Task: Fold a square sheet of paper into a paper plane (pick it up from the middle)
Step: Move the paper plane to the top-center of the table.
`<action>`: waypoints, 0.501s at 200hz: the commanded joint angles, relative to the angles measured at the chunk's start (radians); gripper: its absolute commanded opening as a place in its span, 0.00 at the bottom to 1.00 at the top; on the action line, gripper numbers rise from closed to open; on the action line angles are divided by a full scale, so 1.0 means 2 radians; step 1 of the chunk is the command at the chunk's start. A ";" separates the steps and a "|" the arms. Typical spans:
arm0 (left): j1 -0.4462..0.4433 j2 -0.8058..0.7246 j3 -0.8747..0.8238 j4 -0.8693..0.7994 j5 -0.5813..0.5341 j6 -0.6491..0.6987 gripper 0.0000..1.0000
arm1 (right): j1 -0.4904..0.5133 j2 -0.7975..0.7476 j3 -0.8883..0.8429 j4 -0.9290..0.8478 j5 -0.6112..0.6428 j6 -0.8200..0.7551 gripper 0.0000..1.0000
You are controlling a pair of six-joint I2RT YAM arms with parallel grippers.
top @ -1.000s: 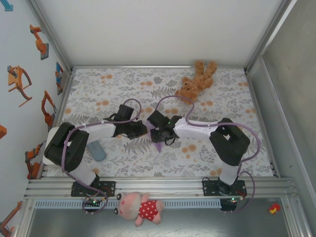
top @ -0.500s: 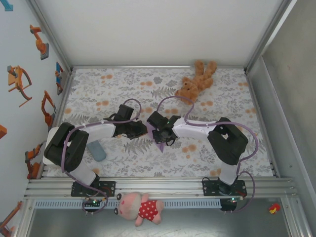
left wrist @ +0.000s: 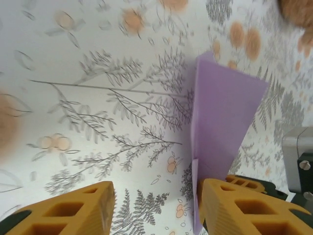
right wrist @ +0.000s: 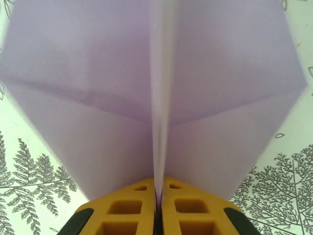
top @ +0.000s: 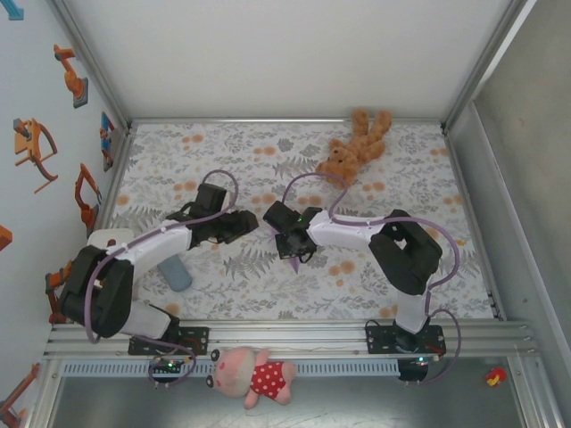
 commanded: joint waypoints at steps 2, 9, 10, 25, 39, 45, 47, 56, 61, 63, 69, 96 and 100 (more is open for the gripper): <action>0.018 -0.042 -0.019 -0.052 -0.047 0.004 0.60 | 0.000 0.003 0.029 -0.023 0.035 0.002 0.05; 0.023 -0.054 -0.022 -0.062 -0.057 0.003 0.65 | -0.002 0.003 0.034 -0.024 0.039 -0.002 0.04; 0.024 -0.056 -0.023 -0.064 -0.059 0.003 0.65 | -0.002 0.003 0.035 -0.024 0.039 -0.002 0.04; 0.032 -0.082 -0.029 -0.089 -0.085 0.004 0.76 | -0.012 0.008 0.054 -0.025 0.044 -0.012 0.03; 0.037 -0.102 -0.036 -0.109 -0.105 0.007 0.83 | -0.025 0.016 0.080 -0.027 0.043 -0.022 0.02; 0.038 -0.110 -0.037 -0.117 -0.114 0.007 0.85 | -0.032 0.021 0.091 -0.027 0.040 -0.027 0.02; 0.039 -0.113 -0.038 -0.120 -0.117 0.007 0.86 | -0.035 0.024 0.095 -0.027 0.039 -0.029 0.02; 0.040 -0.123 -0.040 -0.129 -0.126 0.008 0.88 | -0.045 0.034 0.112 -0.027 0.033 -0.035 0.02; 0.040 -0.128 -0.042 -0.133 -0.130 0.008 0.89 | -0.052 0.042 0.122 -0.028 0.030 -0.038 0.02; 0.041 -0.129 -0.042 -0.136 -0.132 0.008 0.90 | -0.054 0.045 0.127 -0.028 0.029 -0.039 0.02; 0.041 -0.135 -0.044 -0.141 -0.136 0.009 0.91 | -0.062 0.054 0.139 -0.029 0.026 -0.041 0.01; 0.044 -0.151 -0.052 -0.153 -0.143 0.008 0.95 | -0.092 0.098 0.194 -0.030 0.004 -0.052 0.01; 0.045 -0.153 -0.053 -0.153 -0.142 0.008 0.96 | -0.094 0.104 0.201 -0.030 0.000 -0.056 0.01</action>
